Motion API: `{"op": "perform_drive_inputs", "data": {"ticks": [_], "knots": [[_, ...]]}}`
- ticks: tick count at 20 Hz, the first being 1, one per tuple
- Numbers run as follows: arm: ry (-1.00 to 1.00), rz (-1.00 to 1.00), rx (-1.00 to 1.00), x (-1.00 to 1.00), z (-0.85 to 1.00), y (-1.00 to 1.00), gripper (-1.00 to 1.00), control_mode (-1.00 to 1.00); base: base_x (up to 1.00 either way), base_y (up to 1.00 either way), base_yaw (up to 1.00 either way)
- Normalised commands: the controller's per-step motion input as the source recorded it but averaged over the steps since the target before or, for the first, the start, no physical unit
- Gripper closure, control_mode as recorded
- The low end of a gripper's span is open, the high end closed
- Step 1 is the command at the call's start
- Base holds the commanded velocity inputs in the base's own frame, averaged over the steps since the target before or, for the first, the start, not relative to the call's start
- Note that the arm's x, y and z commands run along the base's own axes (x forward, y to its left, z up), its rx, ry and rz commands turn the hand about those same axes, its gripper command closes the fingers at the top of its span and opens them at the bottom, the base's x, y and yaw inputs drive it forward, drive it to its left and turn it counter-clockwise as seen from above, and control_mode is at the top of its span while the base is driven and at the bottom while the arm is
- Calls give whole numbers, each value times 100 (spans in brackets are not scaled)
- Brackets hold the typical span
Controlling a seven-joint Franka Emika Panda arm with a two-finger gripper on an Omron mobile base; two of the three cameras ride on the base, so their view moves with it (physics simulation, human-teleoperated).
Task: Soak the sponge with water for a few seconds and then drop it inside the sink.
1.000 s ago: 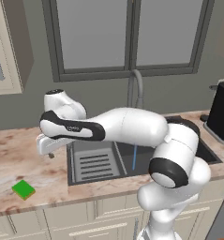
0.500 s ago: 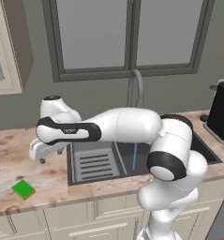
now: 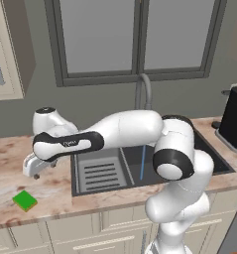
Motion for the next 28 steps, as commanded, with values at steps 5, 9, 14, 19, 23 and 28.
{"op": "perform_drive_inputs", "data": {"ticks": [5,9,14,19,23,28], "knots": [[-8,11,-3,-17,0,39,-100,-100,0,0,0],[-7,10,-1,-12,-8,37,-100,-100,0,0,0],[0,3,0,-1,-6,32,-100,-100,0,0,0],[0,0,0,0,-14,6,-100,-100,0,0,0],[1,0,0,1,-16,0,-100,-100,0,0,0],[0,0,0,0,-25,0,-100,-100,0,0,0]]}}
